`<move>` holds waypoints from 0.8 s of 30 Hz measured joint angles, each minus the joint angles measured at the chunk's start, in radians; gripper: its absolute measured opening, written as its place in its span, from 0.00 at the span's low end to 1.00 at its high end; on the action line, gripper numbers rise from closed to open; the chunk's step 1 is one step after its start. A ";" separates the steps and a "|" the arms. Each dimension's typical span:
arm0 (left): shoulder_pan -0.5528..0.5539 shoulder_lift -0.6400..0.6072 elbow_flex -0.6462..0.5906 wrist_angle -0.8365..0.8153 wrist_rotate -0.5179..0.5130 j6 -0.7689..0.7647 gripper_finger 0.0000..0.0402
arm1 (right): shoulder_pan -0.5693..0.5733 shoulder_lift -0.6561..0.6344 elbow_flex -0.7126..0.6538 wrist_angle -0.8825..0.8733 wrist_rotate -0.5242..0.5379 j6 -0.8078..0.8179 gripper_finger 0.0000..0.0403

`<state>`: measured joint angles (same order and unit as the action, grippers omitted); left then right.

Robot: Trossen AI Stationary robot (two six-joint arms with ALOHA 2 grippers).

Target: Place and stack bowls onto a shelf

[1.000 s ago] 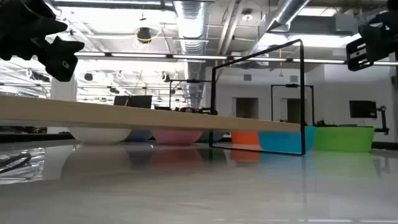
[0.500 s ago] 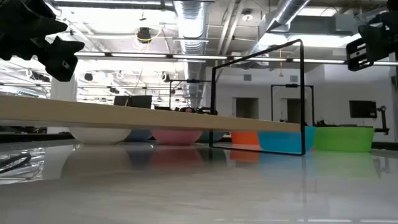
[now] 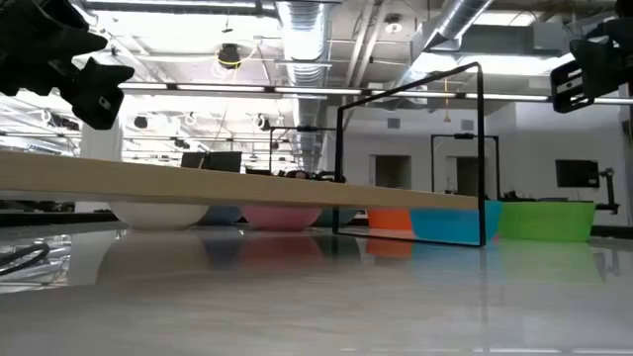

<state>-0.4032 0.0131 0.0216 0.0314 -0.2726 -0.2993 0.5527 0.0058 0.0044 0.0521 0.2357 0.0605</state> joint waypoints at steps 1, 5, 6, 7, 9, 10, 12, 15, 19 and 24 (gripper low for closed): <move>0.000 0.000 0.000 0.000 0.000 -0.001 0.42 | 0.000 0.000 0.000 0.000 0.000 0.000 0.39; 0.000 0.000 0.000 0.004 -0.011 -0.028 0.42 | 0.000 0.000 0.000 0.000 0.000 0.000 0.39; 0.000 0.000 0.000 0.004 -0.015 -0.037 0.42 | 0.000 0.000 0.000 0.000 0.000 0.000 0.39; 0.000 0.000 0.000 0.004 -0.022 -0.056 0.42 | 0.000 0.000 0.000 0.000 0.000 0.000 0.39; 0.000 0.000 0.000 0.005 -0.034 -0.097 0.42 | 0.000 0.000 0.000 0.000 0.000 0.000 0.39; 0.000 0.000 0.000 0.007 -0.043 -0.112 0.42 | 0.000 0.000 0.000 0.000 0.000 0.000 0.39; 0.000 0.000 0.000 0.007 -0.073 -0.122 0.42 | 0.000 0.000 0.000 0.000 0.000 0.000 0.39; 0.000 0.000 0.000 0.009 -0.134 -0.129 0.42 | 0.000 0.000 0.000 0.000 0.001 -0.008 0.39; 0.000 0.000 0.000 0.013 -0.197 -0.147 0.42 | -0.016 0.000 0.000 0.003 0.031 -0.018 0.39; 0.000 0.000 0.000 0.029 -0.240 -0.160 0.42 | -0.025 0.000 0.000 0.002 0.021 -0.017 0.39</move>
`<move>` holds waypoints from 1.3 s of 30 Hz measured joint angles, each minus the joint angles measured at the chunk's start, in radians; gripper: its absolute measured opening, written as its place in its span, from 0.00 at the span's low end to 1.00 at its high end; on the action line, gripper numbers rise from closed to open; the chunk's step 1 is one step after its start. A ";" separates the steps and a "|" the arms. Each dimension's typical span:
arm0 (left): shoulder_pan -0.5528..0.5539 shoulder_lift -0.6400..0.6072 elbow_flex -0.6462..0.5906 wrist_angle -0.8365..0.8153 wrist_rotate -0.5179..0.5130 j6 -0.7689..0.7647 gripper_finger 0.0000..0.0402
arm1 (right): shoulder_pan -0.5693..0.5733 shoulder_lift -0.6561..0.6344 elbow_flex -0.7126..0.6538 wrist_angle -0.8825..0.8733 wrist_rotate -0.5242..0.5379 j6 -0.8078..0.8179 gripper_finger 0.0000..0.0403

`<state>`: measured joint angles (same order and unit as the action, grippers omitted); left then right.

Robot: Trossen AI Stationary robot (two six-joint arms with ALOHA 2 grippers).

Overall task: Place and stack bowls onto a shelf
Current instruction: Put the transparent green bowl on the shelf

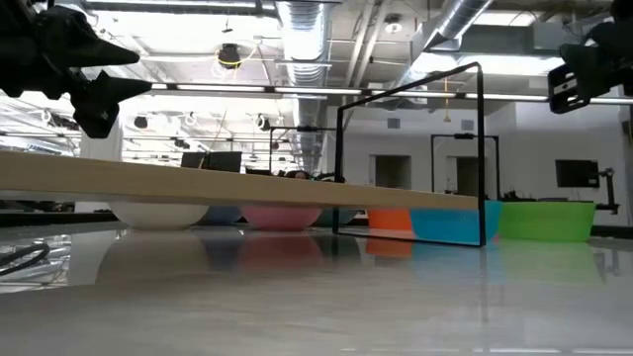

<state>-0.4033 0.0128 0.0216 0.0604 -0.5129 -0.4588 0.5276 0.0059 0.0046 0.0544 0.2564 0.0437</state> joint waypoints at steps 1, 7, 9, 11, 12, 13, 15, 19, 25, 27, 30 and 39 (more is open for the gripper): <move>0.000 0.000 0.000 0.003 -0.010 -0.012 0.42 | 0.000 0.000 0.000 0.000 0.000 0.000 0.39; 0.000 0.000 -0.001 0.147 -0.116 -0.307 0.42 | 0.000 0.000 0.000 0.000 -0.002 0.000 0.39; 0.000 0.000 -0.001 0.267 -0.135 -0.423 0.42 | 0.000 0.000 0.000 0.000 -0.002 0.000 0.39; 0.000 0.001 -0.001 0.429 -0.132 -0.397 0.42 | 0.000 0.000 0.000 0.000 -0.004 0.000 0.39; 0.000 0.002 0.000 0.512 -0.137 -0.340 0.42 | 0.000 0.000 0.000 0.000 -0.004 0.000 0.39; 0.000 0.004 0.000 0.597 -0.156 -0.297 0.42 | 0.000 0.000 0.000 0.000 -0.004 0.000 0.39; 0.000 0.014 0.000 0.756 -0.228 -0.265 0.42 | 0.000 0.000 0.000 0.000 -0.004 0.000 0.39; 0.000 0.035 0.037 0.839 -0.307 -0.251 0.42 | 0.000 0.000 0.000 0.000 0.001 0.000 0.39; 0.000 0.181 0.235 0.606 -0.357 -0.282 0.42 | 0.000 0.000 0.000 0.031 0.023 0.040 0.39; 0.000 0.249 0.315 0.532 -0.373 -0.277 0.42 | 0.000 0.000 0.000 0.070 0.061 0.116 0.39; 0.000 0.351 0.446 0.375 -0.375 -0.298 0.43 | 0.000 0.000 0.000 0.148 0.165 0.223 0.39; 0.012 0.655 0.922 -0.438 -0.370 -0.589 0.43 | -0.001 0.000 0.000 0.273 0.400 0.540 0.39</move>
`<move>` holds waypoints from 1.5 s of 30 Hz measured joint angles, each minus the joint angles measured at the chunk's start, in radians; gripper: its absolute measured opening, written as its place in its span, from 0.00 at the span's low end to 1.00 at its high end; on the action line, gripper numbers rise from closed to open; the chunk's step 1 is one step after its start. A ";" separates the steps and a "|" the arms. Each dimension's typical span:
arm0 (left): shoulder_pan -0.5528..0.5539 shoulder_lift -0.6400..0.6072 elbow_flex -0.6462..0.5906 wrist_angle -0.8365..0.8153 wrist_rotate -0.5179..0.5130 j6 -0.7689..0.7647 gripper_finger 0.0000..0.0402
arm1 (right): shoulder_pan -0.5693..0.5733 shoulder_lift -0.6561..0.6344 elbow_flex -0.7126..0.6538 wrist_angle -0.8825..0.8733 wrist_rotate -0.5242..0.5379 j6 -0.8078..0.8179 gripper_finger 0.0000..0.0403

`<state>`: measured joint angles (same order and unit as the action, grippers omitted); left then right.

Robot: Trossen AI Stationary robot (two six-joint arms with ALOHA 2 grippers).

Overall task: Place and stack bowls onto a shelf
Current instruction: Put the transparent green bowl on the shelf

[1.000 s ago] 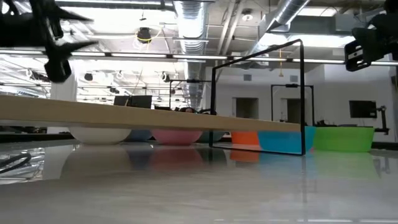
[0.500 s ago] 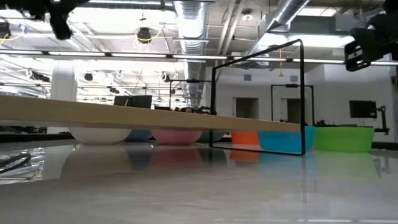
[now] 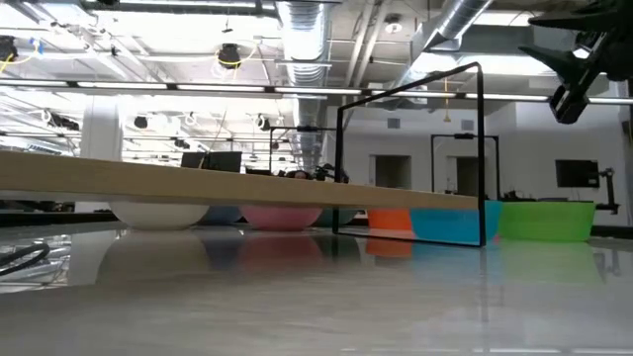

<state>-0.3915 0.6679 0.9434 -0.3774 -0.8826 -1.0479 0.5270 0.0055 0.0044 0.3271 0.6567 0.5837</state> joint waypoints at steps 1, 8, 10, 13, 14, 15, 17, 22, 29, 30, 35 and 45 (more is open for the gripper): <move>0.009 0.033 0.052 -0.111 0.019 -0.072 0.43 | 0.000 0.000 0.000 0.000 0.000 0.000 0.39; 0.123 0.248 0.303 -0.540 0.270 -0.292 0.43 | 0.000 0.000 0.012 0.024 0.001 0.003 0.39; 0.179 0.293 0.336 -0.578 0.359 -0.257 0.43 | 0.000 0.003 0.040 0.019 0.027 0.014 0.39; 0.260 0.339 0.373 -0.597 0.470 -0.184 0.43 | -0.009 0.033 0.108 -0.020 0.059 0.018 0.37; 0.288 0.350 0.377 -0.600 0.503 -0.166 0.43 | -0.015 0.047 0.135 -0.065 0.064 0.018 0.36; 0.315 0.359 0.379 -0.599 0.533 -0.146 0.43 | -0.021 0.064 0.166 -0.108 0.065 0.019 0.35; 0.369 0.378 0.383 -0.596 0.590 -0.107 0.43 | -0.036 0.107 0.239 -0.186 0.067 0.020 0.32; 0.496 0.400 0.384 -0.563 0.730 -0.025 0.43 | -0.077 0.245 0.426 -0.413 0.068 0.021 0.27; 0.596 0.415 0.384 -0.491 0.841 0.079 0.43 | -0.167 0.504 0.768 -0.971 0.053 0.209 0.25; 0.603 0.414 0.385 -0.488 0.842 0.090 0.43 | -0.189 0.550 0.816 -1.103 0.025 0.275 0.25; 0.618 0.414 0.384 -0.492 0.843 0.130 0.43 | -0.293 0.783 0.945 -1.547 -0.299 0.440 0.25; 0.607 0.414 0.384 -0.485 0.847 0.315 0.45 | -0.247 1.050 0.909 -1.521 -0.514 -0.012 0.45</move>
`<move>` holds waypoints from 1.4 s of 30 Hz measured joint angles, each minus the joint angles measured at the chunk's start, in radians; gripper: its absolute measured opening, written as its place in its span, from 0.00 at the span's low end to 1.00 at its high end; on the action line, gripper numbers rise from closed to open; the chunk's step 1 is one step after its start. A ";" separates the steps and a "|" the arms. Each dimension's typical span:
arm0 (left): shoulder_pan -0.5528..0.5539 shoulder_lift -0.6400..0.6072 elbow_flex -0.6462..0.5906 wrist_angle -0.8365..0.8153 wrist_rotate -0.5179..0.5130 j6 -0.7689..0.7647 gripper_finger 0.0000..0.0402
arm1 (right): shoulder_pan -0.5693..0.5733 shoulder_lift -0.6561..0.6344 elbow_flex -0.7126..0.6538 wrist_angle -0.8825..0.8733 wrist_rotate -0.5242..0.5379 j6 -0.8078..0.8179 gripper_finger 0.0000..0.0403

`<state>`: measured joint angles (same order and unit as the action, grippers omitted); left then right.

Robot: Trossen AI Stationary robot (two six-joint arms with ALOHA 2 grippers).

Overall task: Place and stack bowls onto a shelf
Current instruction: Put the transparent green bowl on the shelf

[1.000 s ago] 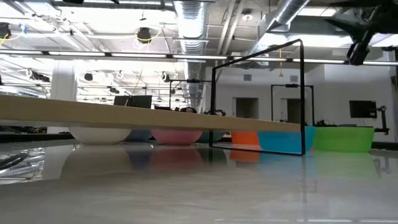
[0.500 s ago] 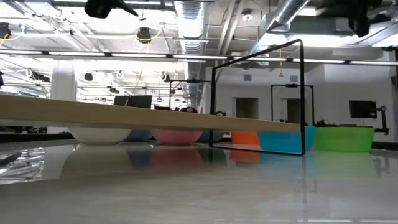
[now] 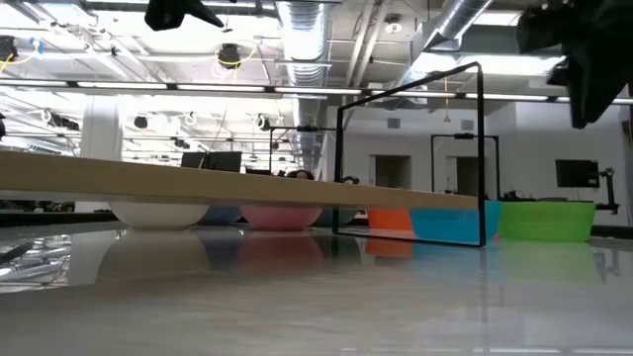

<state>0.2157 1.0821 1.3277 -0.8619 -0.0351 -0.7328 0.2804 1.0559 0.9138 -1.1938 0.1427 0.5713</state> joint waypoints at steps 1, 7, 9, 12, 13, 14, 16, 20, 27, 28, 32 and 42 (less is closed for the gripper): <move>-0.002 0.000 0.000 0.000 -0.001 0.012 0.46 | 0.002 0.013 -0.003 0.018 0.007 -0.020 0.48; -0.011 0.000 0.000 -0.001 -0.032 0.048 0.50 | -0.030 0.088 -0.003 0.008 0.023 -0.068 0.61; -0.011 0.000 0.000 -0.001 -0.051 0.049 0.51 | -0.043 0.110 -0.003 0.012 0.023 -0.091 0.61; -0.011 0.000 0.000 -0.001 -0.058 0.049 0.52 | -0.061 0.140 -0.003 0.039 0.023 -0.133 0.60; -0.011 0.000 0.000 -0.001 -0.058 0.049 0.52 | -0.066 0.150 -0.003 0.046 0.023 -0.141 0.59; -0.011 0.000 0.000 -0.003 -0.058 0.049 0.52 | -0.073 0.160 -0.003 0.050 0.023 -0.151 0.59; -0.011 0.000 0.000 -0.004 -0.058 0.049 0.53 | -0.089 0.177 -0.006 0.055 0.023 -0.162 0.59; -0.011 0.000 0.000 -0.010 -0.058 0.049 0.53 | -0.123 0.166 -0.105 0.153 0.001 -0.162 0.58; -0.011 0.000 -0.001 -0.016 -0.059 0.044 0.53 | -0.148 0.122 -0.250 0.233 -0.014 -0.138 0.58; -0.011 0.000 -0.001 -0.015 -0.059 0.044 0.53 | -0.154 0.120 -0.244 0.242 -0.011 -0.138 0.58; -0.011 0.000 -0.001 -0.011 -0.059 0.062 0.53 | -0.166 0.140 -0.240 0.240 0.020 -0.137 0.58; -0.011 0.000 -0.001 -0.011 -0.059 0.075 0.53 | -0.214 0.309 -0.240 0.264 -0.004 -0.117 0.29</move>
<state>0.2043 1.0821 1.3270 -0.8730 -0.0944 -0.6579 0.0667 1.3646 0.6739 -0.9300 0.1383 0.4539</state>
